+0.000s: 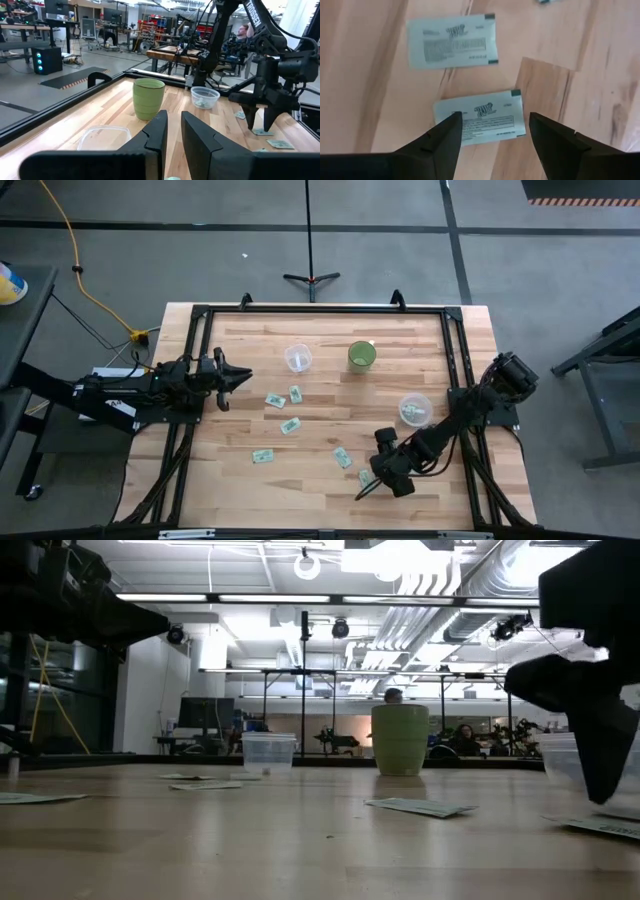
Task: Pick and place items into bin
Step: Put the white sweetener packet into the right transparent bin
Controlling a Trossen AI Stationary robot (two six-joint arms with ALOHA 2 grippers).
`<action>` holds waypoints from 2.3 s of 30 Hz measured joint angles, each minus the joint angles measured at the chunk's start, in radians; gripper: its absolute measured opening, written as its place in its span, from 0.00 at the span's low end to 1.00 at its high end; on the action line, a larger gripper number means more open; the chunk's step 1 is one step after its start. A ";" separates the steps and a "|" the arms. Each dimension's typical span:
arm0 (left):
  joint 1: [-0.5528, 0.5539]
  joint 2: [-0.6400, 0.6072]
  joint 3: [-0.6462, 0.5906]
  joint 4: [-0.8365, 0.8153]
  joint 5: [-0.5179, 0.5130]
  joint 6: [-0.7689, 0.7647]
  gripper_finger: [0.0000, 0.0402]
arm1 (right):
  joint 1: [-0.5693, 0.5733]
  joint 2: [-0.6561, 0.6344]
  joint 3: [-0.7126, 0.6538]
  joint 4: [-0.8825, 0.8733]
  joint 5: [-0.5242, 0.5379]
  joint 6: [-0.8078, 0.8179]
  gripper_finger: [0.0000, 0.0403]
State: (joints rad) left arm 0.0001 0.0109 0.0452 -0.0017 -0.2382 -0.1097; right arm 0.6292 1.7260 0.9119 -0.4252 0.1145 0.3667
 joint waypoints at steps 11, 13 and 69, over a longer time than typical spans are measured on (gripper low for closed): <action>0.000 0.000 0.000 0.000 0.000 -0.014 0.23 | -0.014 0.026 0.004 0.004 -0.040 -0.054 0.53; 0.000 0.000 0.000 0.000 0.000 -0.023 0.23 | -0.016 0.029 0.004 0.004 -0.064 -0.055 0.50; 0.000 0.000 0.000 0.000 0.000 -0.027 0.23 | -0.132 -0.334 0.094 -0.806 0.146 0.181 0.01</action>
State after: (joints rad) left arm 0.0002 0.0105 0.0452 -0.0017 -0.2379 -0.1364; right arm 0.4971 1.3923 1.0060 -1.2308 0.2610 0.5479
